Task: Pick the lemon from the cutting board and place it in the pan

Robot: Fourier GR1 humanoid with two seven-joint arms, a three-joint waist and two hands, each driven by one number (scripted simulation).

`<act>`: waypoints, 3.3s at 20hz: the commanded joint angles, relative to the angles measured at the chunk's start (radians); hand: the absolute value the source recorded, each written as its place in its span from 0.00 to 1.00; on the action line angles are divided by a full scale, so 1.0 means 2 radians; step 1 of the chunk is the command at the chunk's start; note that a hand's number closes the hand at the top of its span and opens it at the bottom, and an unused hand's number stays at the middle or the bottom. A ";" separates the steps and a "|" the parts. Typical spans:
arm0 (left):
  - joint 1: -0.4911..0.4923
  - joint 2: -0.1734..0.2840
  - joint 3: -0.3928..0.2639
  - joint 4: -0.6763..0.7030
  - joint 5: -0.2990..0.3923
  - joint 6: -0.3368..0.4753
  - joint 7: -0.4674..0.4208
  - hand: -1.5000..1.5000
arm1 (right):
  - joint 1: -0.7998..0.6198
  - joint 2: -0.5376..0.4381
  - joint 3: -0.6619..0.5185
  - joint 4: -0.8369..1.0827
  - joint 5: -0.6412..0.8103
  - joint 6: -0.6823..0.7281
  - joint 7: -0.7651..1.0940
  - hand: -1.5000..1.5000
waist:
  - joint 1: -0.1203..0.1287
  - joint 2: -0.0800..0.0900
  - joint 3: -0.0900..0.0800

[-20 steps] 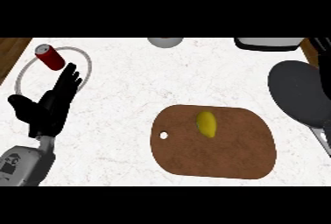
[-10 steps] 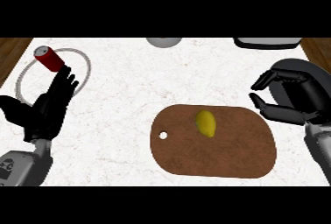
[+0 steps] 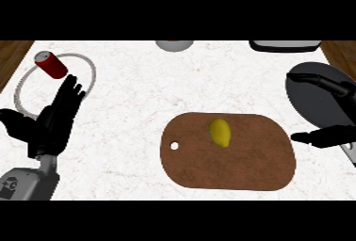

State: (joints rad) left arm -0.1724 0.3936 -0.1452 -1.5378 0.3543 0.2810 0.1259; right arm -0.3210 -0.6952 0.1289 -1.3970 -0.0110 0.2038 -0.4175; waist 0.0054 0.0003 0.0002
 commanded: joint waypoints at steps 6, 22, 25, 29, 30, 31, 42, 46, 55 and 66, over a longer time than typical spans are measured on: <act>0.007 -0.010 0.003 -0.010 -0.012 -0.002 0.007 0.50 | -0.103 -0.006 0.077 -0.043 0.103 0.042 0.127 0.00 | 0.006 -0.001 -0.001; -0.016 -0.012 0.034 0.020 -0.010 -0.038 0.015 0.50 | -0.184 0.051 0.207 -0.013 0.232 0.216 0.242 0.00 | -0.001 0.000 0.000; -0.009 -0.014 0.045 0.019 -0.013 -0.038 0.014 0.50 | -0.210 0.065 0.197 -0.026 0.238 0.258 0.273 0.00 | 0.000 0.000 0.000; -0.005 -0.025 0.027 -0.012 -0.029 -0.022 0.039 0.50 | -0.196 0.063 0.221 -0.071 0.293 0.255 0.303 0.00 | 0.000 0.000 0.000; -0.001 -0.026 0.032 -0.006 -0.032 -0.025 0.021 0.50 | -0.198 0.071 0.229 -0.058 0.315 0.244 0.300 0.00 | 0.001 0.000 0.000; 0.007 -0.030 0.029 -0.030 -0.034 -0.016 0.032 0.50 | -0.169 0.065 0.222 -0.136 0.298 0.270 0.349 0.00 | -0.005 -0.003 0.000; 0.004 -0.057 0.045 -0.027 -0.068 -0.026 0.047 0.50 | -0.126 0.146 0.198 -0.138 0.385 0.293 0.342 0.00 | -0.002 -0.001 0.000; -0.012 -0.067 0.046 -0.015 -0.070 -0.035 0.046 0.50 | -0.127 0.180 0.213 -0.083 0.433 0.272 0.352 0.00 | -0.001 0.000 0.000; -0.001 -0.068 0.066 -0.044 -0.084 -0.049 0.063 0.50 | -0.119 0.204 0.195 -0.012 0.490 0.235 0.285 0.00 | -0.001 0.000 0.000; 0.004 -0.081 0.084 -0.025 -0.088 -0.080 0.047 0.50 | -0.143 0.273 0.178 0.125 0.560 0.171 0.245 0.00 | 0.001 0.001 0.000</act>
State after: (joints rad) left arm -0.1636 0.2347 0.0139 -1.5797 0.1773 0.1414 0.2112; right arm -0.5987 -0.2144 0.4986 -1.2550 1.0672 0.6193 0.0901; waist 0.0050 0.0005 0.0000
